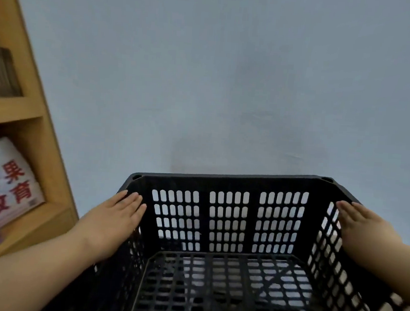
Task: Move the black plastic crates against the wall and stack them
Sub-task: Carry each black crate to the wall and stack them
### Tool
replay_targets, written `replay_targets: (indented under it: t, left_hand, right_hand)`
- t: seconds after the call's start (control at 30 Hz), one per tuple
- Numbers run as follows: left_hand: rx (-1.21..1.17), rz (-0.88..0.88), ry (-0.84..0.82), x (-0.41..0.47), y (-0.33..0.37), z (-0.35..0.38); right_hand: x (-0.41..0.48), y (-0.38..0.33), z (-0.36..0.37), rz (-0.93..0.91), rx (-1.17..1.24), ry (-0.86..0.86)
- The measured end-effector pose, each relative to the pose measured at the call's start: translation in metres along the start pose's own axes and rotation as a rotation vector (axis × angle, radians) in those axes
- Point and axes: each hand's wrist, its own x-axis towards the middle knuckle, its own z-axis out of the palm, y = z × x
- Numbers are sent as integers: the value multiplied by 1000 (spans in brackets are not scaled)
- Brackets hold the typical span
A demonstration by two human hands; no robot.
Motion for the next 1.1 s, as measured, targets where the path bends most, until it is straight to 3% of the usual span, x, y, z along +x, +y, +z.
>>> replay_targets:
  t: [0.1,0.2,0.3,0.47,0.6,0.7,0.87,0.93,1.1]
  left_hand:
    - [56,-41,21,16,-42,-5]
    - [96,-76,14,28,-79,5]
    - [98,-122,12,37,-112,29]
    - [89,-179,-56,40,-154,74]
    - [75,-197,-98,46,-188,118]
    - [69,-175,-128,58,-215,157]
    - [26,-76,-74,96,-270,242]
    - [11,-15,-60,114,-289,271]
    - [-23,71,-75,153,-324,330]
  right_hand:
    - [19,7,-27,-9,-24,0]
    - [45,-2,-49,-28,67,110]
    - [74,-25,-73,-116,32,393]
    - [110,-64,-129,-244,104,168]
    - [145,-110,-156,-313,155,256]
    - [162,-150,-180,-336,126,227]
    - [200,-227,-204,-273,304,435]
    - [217,-264,-203,-212,491,534]
    - [229,-322,-227,-100,585,582]
